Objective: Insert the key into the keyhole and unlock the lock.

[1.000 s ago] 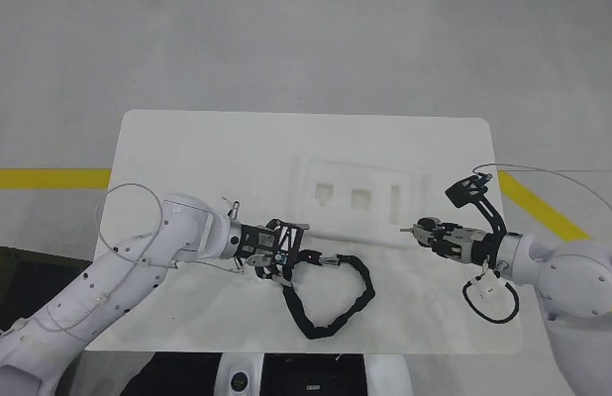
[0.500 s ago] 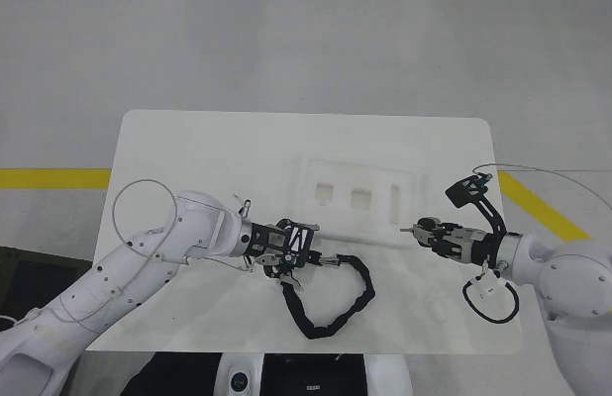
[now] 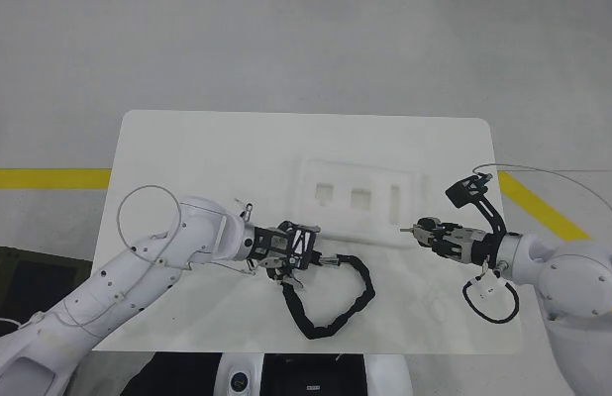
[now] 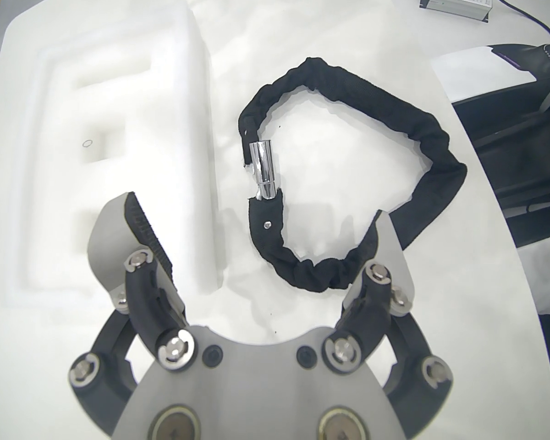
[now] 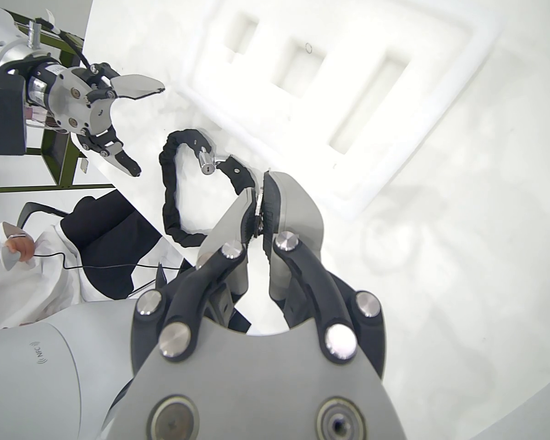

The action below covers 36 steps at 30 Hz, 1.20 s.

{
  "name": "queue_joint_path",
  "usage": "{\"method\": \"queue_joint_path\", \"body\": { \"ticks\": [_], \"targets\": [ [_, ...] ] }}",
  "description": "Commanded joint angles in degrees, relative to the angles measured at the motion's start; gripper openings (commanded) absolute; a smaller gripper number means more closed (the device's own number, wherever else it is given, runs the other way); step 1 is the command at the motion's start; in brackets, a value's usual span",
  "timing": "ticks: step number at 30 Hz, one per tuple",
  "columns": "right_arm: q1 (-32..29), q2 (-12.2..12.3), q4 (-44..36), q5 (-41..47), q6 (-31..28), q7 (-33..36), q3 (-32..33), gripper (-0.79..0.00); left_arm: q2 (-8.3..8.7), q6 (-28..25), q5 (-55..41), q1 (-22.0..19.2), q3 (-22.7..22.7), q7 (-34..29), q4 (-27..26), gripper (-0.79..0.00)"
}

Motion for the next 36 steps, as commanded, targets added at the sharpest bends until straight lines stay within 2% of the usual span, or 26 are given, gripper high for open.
{"method": "queue_joint_path", "body": {
  "ticks": [1,8,26,28,33,36],
  "targets": [
    [0.0,0.0,0.0,0.0,0.0,0.0,0.0,-0.785,-0.53,0.1,0.5,0.1,1.1,-0.7,-0.4,0.000],
    [0.0,0.0,0.0,0.0,0.0,0.0,0.0,-0.785,-2.88,0.2,1.8,-1.2,4.9,-3.1,0.0,0.000],
    [0.0,0.0,0.0,0.0,0.0,0.0,0.0,-0.785,-7.46,0.3,1.9,-4.2,8.9,-8.7,5.2,0.000],
    [0.0,0.0,0.0,0.0,0.0,0.0,0.0,-0.785,-7.80,0.6,1.9,-4.3,9.0,-9.2,5.7,-0.040],
    [0.0,0.0,0.0,0.0,0.0,0.0,0.0,-0.785,-8.46,0.5,1.7,-4.5,9.0,-10.5,6.5,-0.037],
    [0.0,0.0,0.0,0.0,0.0,0.0,0.0,-0.785,-8.78,0.8,1.3,-4.4,8.8,-11.0,6.9,-0.099]
  ]
}}
